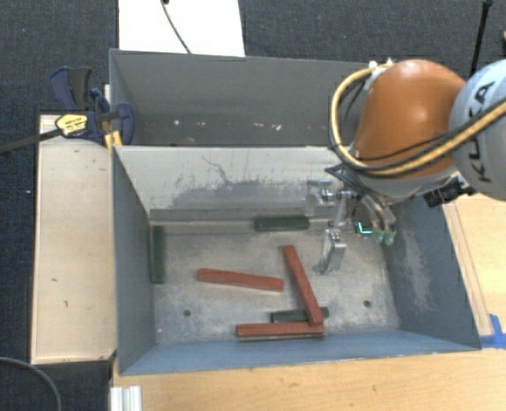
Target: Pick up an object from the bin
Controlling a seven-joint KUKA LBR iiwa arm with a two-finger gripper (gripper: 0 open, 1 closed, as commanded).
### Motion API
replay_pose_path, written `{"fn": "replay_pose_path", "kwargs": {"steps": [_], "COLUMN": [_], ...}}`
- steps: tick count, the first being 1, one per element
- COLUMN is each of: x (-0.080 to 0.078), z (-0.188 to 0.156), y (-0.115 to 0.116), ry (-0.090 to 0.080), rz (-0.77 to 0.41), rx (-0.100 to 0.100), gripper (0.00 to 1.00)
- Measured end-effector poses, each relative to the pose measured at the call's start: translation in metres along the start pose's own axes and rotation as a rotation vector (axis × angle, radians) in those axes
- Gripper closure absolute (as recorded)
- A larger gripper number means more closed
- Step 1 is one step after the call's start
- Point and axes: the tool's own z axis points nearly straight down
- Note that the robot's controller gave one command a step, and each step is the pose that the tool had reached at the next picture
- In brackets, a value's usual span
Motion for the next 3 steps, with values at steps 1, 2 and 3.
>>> {"fn": "replay_pose_path", "kwargs": {"steps": [1,2,3], "x": [0.019,-0.011,-0.011], "z": [0.105,0.151,0.149], "y": [0.006,0.063,0.060], "ry": [-0.003,-0.008,-0.010], "rz": [-0.408,-0.357,-0.351], "rx": [0.001,-0.003,0.000], "gripper": [0.00,0.00,1.00]}}
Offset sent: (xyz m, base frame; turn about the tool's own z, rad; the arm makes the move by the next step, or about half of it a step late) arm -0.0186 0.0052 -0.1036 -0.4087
